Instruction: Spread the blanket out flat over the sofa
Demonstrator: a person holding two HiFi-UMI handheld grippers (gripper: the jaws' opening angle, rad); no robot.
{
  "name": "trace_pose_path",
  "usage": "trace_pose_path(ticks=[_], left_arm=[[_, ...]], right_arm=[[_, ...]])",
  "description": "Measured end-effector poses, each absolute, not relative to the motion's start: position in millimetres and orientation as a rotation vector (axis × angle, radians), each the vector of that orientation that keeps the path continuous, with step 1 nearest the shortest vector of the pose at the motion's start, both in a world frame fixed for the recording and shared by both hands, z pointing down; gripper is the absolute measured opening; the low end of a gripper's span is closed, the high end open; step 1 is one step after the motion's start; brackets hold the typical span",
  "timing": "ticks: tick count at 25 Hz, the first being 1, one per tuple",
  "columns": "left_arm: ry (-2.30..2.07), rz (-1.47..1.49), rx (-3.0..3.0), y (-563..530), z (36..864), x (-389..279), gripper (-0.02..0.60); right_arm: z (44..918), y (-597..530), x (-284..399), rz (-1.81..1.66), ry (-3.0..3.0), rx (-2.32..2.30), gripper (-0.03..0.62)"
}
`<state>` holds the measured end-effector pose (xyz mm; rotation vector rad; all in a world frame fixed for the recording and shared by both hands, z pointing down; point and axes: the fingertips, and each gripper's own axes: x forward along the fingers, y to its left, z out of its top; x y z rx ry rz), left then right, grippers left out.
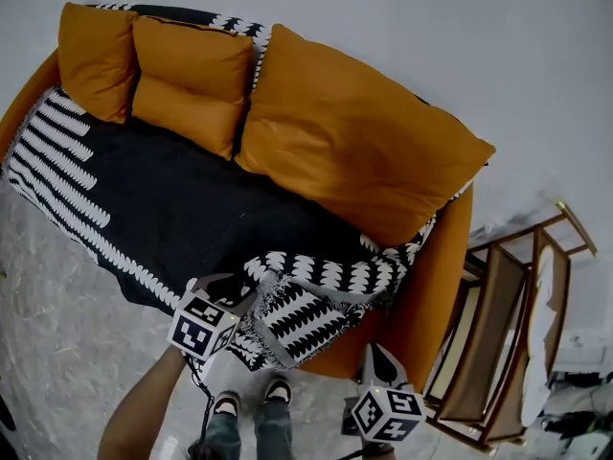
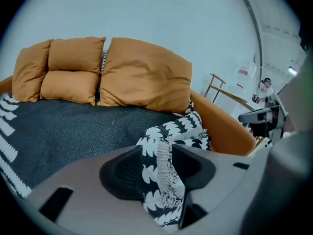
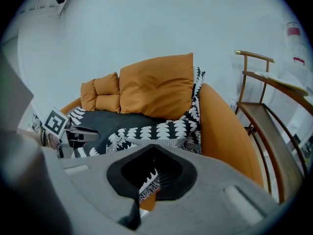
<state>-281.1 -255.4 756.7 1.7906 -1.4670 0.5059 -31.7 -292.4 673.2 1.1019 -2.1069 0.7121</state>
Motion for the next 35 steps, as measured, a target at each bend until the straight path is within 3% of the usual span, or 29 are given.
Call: trace_pose_path(ticks=[35], left_arm=[[-1.1, 0.652, 1.859, -323, 829, -282, 0.196]], right_arm=[[719, -310, -39, 0.767, -2.11, 0.963, 0.005]])
